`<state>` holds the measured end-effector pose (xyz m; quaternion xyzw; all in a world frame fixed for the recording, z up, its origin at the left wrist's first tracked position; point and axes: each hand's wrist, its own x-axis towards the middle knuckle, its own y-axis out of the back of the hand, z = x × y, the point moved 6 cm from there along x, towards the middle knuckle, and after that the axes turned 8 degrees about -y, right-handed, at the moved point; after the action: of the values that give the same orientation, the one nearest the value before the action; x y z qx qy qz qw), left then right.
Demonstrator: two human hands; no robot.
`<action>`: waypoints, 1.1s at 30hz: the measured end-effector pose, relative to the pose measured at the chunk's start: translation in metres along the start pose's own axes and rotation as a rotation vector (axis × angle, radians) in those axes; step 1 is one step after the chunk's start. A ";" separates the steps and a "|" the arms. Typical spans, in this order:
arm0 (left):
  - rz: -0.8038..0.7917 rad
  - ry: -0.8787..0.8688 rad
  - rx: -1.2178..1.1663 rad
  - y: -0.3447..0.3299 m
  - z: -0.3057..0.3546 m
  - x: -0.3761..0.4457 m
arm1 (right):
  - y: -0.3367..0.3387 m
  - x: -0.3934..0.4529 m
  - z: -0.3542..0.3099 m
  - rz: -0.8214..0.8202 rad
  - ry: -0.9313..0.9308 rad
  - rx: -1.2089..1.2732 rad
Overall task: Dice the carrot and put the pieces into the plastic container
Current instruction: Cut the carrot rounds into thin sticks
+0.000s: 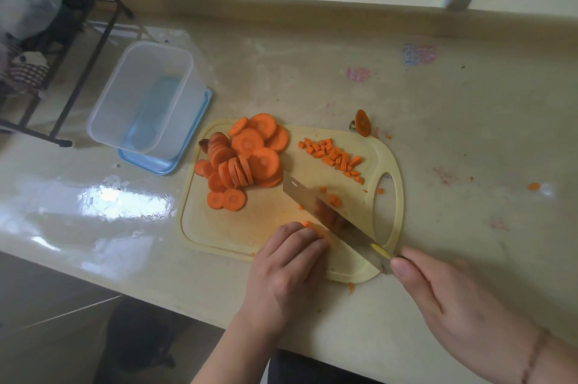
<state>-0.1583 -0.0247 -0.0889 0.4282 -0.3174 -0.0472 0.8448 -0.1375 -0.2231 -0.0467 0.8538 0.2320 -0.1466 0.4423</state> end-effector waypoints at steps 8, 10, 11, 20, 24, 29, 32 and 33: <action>-0.031 0.003 -0.043 0.001 -0.002 -0.010 | -0.001 -0.021 0.003 -0.033 -0.028 -0.086; -0.033 -0.001 -0.041 -0.001 -0.002 -0.010 | -0.004 -0.026 0.009 -0.039 -0.057 -0.127; -0.035 0.000 -0.041 -0.001 -0.003 -0.010 | -0.006 -0.029 0.012 -0.043 -0.075 -0.152; -0.035 0.058 -0.041 0.000 -0.005 -0.008 | -0.023 -0.028 0.008 -0.067 -0.136 -0.245; 0.007 0.057 -0.037 0.002 -0.004 -0.004 | -0.025 -0.008 -0.008 -0.029 -0.029 -0.185; 0.044 0.066 -0.064 0.007 -0.005 -0.006 | -0.011 -0.002 -0.001 -0.024 0.042 -0.042; 0.147 0.068 -0.097 0.017 -0.003 -0.009 | -0.003 -0.014 0.005 -0.027 0.051 -0.055; 0.215 0.110 -0.107 0.022 -0.005 -0.011 | -0.001 -0.017 0.006 -0.028 0.059 -0.078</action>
<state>-0.1689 -0.0036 -0.0795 0.3478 -0.3118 0.0502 0.8828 -0.1523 -0.2322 -0.0434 0.8366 0.2623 -0.1182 0.4661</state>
